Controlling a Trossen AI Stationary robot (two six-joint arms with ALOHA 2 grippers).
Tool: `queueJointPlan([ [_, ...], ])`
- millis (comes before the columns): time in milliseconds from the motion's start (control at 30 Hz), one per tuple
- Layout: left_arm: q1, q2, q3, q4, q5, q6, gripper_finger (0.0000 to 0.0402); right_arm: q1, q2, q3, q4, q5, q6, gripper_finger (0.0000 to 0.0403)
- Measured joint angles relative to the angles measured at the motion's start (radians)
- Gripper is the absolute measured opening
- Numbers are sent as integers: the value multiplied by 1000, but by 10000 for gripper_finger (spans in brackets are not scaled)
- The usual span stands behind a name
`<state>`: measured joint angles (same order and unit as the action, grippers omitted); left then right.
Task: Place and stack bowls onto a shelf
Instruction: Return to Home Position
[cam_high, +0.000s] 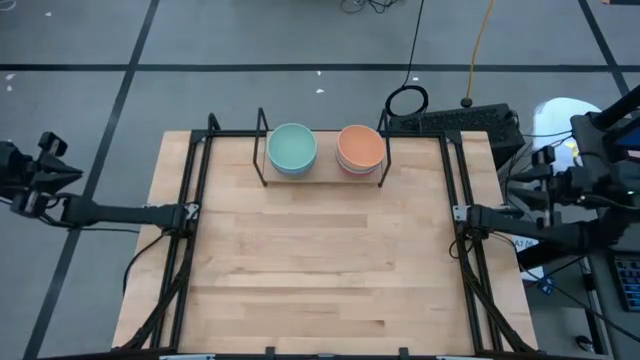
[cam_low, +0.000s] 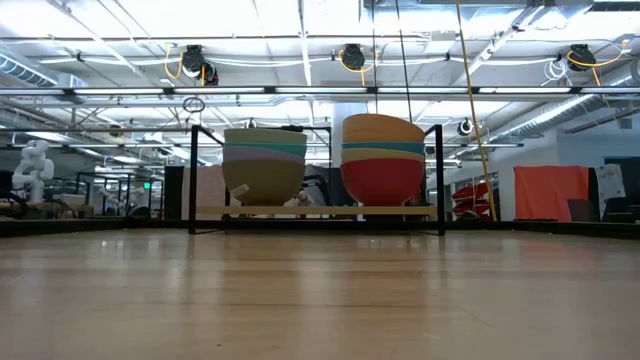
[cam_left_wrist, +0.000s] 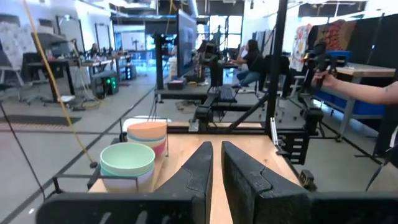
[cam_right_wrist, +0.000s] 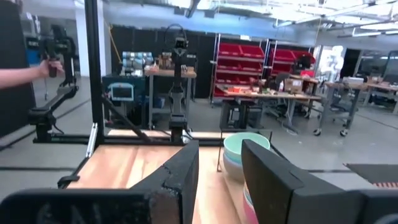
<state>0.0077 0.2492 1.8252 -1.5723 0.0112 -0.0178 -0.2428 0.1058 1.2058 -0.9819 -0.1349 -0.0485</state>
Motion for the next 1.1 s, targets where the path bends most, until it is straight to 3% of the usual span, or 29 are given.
queueJointPlan([
  [267,58,-10,-2,2,142,135,37,0,-98,-226,195,0,9,116],
  [467,112,-10,-32,1,194,214,37,0,-100,-407,353,-1,-9,116],
  [767,164,-10,-110,13,263,272,37,0,-100,-653,645,0,-50,116],
  [1100,190,-10,-254,81,465,438,37,0,-100,-833,827,0,-16,116],
])
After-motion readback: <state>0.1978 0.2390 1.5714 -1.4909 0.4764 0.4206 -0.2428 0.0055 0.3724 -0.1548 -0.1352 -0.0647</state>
